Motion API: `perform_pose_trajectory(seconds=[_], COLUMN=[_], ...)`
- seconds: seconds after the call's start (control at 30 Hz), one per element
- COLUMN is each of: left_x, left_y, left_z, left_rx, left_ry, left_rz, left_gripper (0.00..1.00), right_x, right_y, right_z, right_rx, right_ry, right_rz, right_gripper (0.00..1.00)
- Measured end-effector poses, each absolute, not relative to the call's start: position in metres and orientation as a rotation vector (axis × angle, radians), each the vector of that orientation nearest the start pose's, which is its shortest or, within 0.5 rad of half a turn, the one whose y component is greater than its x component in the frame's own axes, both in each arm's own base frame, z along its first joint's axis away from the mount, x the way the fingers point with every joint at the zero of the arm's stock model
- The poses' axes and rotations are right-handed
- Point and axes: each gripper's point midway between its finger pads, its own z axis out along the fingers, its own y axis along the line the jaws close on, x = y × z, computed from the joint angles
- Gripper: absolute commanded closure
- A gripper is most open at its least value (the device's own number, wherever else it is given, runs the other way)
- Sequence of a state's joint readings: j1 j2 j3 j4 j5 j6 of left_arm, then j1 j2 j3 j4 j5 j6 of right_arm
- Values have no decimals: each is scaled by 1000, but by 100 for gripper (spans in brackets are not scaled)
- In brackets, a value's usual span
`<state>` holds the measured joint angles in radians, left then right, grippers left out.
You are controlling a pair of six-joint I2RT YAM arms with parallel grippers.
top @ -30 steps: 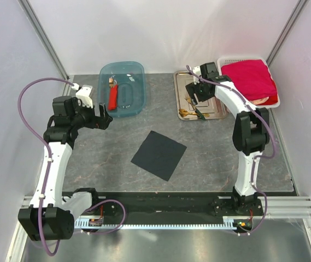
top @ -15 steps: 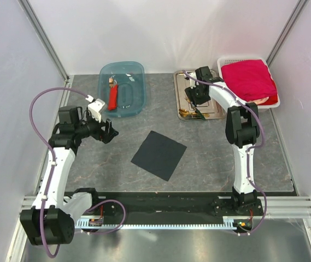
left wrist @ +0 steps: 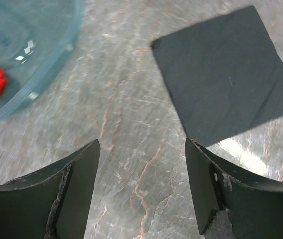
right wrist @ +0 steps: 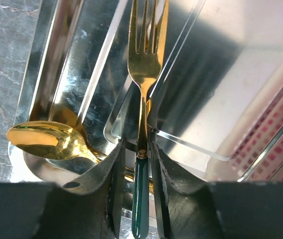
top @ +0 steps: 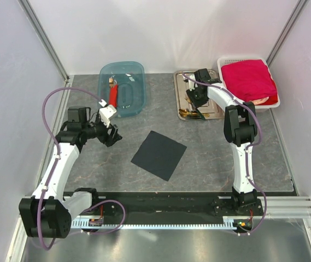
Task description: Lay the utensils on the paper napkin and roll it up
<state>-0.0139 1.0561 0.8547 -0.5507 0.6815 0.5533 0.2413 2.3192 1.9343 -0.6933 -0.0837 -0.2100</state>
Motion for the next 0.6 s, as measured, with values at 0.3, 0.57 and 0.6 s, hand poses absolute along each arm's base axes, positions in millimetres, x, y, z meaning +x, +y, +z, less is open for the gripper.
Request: perform_pose_trajectory(seconds=[0.3, 0.57, 0.6], left_x=[259, 251, 251], left_y=[-137, -147, -147], left_z=[142, 103, 99], left_rx=[1228, 1382, 1393], left_ry=[1953, 2035, 2045], left_rz=[-526, -538, -531], left_gripper=[25, 29, 30], right_x=[515, 518, 517], right_y=[130, 125, 126], right_z=[32, 34, 35], right_rx=[-593, -534, -523], right_ry=[2577, 2581, 2583], right_rz=[176, 210, 215], right_gripper=[100, 100, 100])
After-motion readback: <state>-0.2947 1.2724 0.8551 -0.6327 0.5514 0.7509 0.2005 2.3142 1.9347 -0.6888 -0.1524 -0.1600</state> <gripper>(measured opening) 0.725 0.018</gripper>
